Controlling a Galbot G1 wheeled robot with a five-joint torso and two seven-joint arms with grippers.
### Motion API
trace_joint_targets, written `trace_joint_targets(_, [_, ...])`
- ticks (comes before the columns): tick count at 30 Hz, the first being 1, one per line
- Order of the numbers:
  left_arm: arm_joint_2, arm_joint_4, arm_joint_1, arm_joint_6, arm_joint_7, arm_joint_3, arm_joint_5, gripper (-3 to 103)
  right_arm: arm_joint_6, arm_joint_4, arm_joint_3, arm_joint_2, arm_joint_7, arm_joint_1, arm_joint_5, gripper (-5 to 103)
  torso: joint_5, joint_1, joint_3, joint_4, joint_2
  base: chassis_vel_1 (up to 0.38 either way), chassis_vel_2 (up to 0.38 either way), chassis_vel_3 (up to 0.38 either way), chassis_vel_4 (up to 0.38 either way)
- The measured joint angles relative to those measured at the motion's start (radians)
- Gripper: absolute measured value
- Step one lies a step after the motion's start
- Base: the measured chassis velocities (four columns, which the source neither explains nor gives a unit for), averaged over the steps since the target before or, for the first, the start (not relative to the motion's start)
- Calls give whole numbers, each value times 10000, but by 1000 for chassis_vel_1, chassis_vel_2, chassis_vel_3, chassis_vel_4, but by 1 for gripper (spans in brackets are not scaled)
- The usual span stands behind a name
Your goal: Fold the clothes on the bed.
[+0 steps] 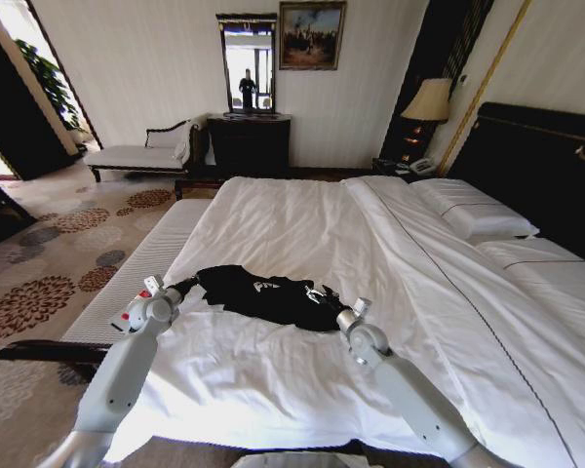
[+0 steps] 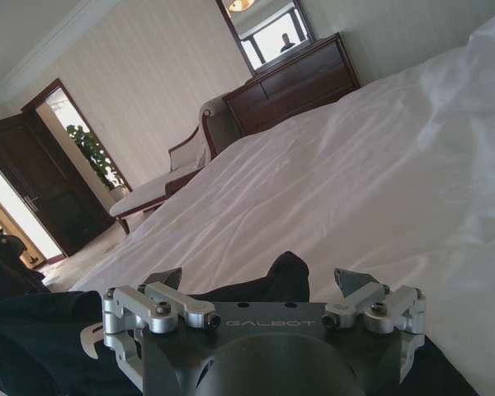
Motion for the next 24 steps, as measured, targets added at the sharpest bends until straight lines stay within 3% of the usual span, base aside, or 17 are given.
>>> trace_joint_targets(4, [261, 220, -257, -11, 9, -26, -254, 0, 36, -279, -93, 454, 406, 52, -339, 100, 0, 1, 1, -1, -1, 0, 0, 0, 0])
trace_joint_targets(14, [406, -153, 16, -11, -5, -98, -310, 0, 130, -926, -523, 264, 494, 1076, -1330, 100, -2, 1, 1, -2, -1, 0, 0, 0, 0])
trace_joint_targets(24, [337, -520, 473, 3, -35, -380, -267, 0, -1215, -1160, -1894, 456, 1791, 2566, -867, 100, -2, 1, 0, 2, -1, 0, 0, 0, 0])
